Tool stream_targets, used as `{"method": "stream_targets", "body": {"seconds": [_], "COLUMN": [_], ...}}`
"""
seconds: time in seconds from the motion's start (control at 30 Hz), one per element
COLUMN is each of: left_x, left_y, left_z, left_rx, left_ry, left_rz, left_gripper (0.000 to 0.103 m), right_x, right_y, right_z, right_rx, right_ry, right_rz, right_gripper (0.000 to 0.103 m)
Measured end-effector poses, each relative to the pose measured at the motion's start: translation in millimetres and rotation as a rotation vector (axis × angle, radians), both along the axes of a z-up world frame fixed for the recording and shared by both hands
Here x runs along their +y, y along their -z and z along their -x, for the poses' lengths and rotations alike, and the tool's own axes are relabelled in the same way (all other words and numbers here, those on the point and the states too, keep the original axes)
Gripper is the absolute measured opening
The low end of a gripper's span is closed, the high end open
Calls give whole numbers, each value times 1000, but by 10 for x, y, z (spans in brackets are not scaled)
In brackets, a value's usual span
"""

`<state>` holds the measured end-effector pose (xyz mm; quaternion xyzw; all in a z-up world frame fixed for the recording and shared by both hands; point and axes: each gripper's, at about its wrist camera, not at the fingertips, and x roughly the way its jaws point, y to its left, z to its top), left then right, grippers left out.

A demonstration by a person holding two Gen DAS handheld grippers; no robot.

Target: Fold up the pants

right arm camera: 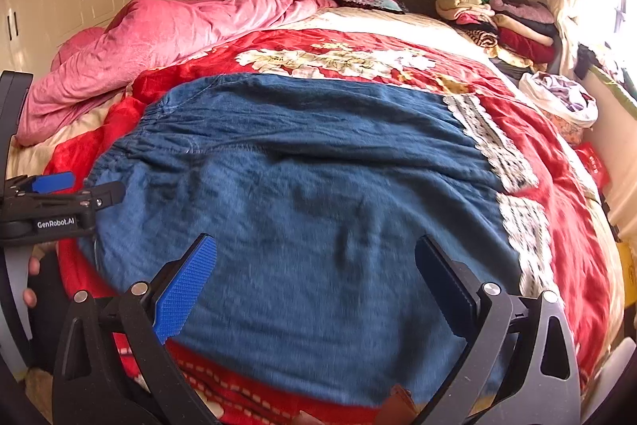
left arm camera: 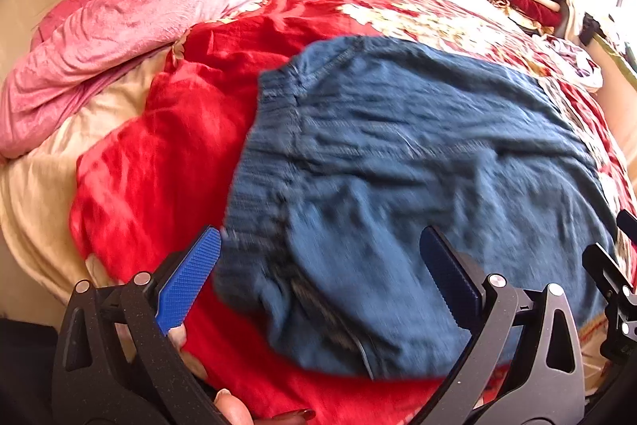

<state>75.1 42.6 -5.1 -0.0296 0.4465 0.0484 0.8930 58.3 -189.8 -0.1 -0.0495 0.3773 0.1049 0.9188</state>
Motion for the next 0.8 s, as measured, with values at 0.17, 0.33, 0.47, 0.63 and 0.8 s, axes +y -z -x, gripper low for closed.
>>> {"method": "stream_targets", "body": {"seconds": [0.17,0.33,0.47,0.63,0.8], "left_x": [143,290,393,489,522], "left_y": [-41,-64,-55,-60,-2], "left_z": [-316,-652,-890,-1137,-1423], "left_rx": [2,13,26,26,58], "left_ry": [-21,-28,-27,-13,20], "left_rz": [-4,-7,-11,-8,-9], "left_gripper": [94,94,94,94,94], "right_x": [51,104,203,356,488], "right_y": [-41,-124,-182,-196,-118], "right_z": [-316,-719,-1011,-1396,-1817], "right_rx": [-12,-14,-31,-56,-14], "right_ry": [-16,-52,-94,-160,-205], "right_rz": [2,-21,4,48,83], "right_gripper": [99,99,99,99,99]}}
